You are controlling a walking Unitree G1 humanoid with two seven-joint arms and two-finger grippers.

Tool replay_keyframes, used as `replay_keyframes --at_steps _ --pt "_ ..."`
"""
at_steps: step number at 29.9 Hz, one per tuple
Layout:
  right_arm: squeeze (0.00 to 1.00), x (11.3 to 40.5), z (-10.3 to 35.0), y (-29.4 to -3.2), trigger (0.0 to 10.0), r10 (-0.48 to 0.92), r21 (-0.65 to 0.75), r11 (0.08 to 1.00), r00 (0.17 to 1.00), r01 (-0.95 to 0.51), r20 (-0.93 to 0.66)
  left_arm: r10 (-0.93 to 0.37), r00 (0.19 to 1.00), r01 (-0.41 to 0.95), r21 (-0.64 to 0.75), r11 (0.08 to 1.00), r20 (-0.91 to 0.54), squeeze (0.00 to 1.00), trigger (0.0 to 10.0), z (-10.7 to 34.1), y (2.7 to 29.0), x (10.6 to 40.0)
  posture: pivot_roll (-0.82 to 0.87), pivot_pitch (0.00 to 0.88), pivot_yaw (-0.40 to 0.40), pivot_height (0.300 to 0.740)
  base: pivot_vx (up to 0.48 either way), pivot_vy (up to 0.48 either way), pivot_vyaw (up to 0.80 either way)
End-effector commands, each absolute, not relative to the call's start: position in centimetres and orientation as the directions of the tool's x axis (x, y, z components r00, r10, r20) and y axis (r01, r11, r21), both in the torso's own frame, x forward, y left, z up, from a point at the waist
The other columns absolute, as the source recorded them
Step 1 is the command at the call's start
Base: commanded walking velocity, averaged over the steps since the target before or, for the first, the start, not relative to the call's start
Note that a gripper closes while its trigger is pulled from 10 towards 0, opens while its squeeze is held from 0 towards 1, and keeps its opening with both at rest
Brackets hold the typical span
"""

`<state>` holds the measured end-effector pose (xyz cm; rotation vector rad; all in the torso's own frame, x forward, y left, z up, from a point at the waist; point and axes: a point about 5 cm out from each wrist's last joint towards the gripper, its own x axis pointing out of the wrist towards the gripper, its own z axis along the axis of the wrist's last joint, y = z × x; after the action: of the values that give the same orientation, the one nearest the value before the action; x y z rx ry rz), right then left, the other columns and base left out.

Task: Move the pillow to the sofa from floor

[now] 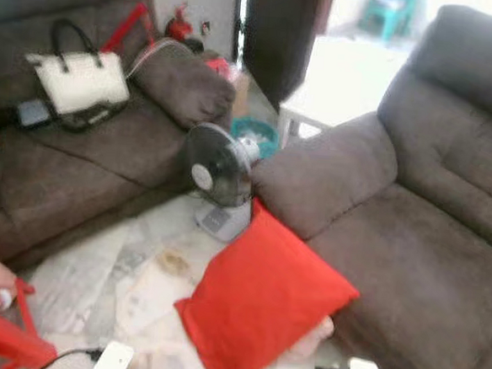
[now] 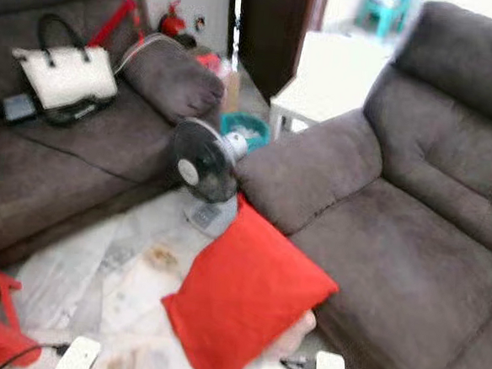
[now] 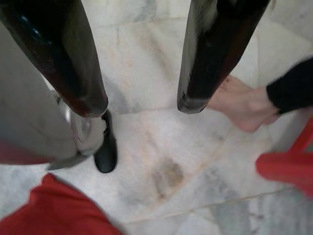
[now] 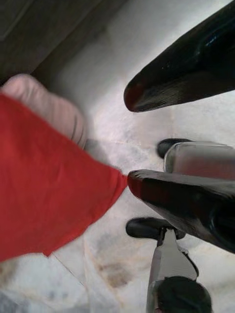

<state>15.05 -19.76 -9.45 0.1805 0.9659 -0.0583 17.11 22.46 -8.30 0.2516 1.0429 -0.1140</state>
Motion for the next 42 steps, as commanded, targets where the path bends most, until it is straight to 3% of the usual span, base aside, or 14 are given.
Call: replay_keyframes --at_steps 1,18,42 --pt "0.0 14.52 -9.6 -20.15 10.0 0.021 0.114 0.984 0.554 0.135 -0.832 0.025 0.472 0.215 0.143 0.966 -0.881 0.0 10.0 -8.76 22.27 16.19 0.09 0.049 -0.033 0.74 0.0 0.0 0.54" --pt "0.0 14.47 -9.6 -20.14 10.0 0.017 0.127 0.979 0.56 0.159 -0.828 0.026 0.486 0.238 0.16 0.958 -0.874 0.0 10.0 -8.67 22.26 16.35 0.09 0.05 -0.034 0.74 0.0 0.0 0.0" --pt "0.0 14.53 -9.58 -20.11 10.0 0.024 0.129 0.98 0.561 0.149 -0.827 0.022 0.479 0.244 0.157 0.957 -0.878 0.0 10.0 -8.69 22.24 16.33 0.09 0.05 -0.034 0.74 0.0 -0.422 0.0"
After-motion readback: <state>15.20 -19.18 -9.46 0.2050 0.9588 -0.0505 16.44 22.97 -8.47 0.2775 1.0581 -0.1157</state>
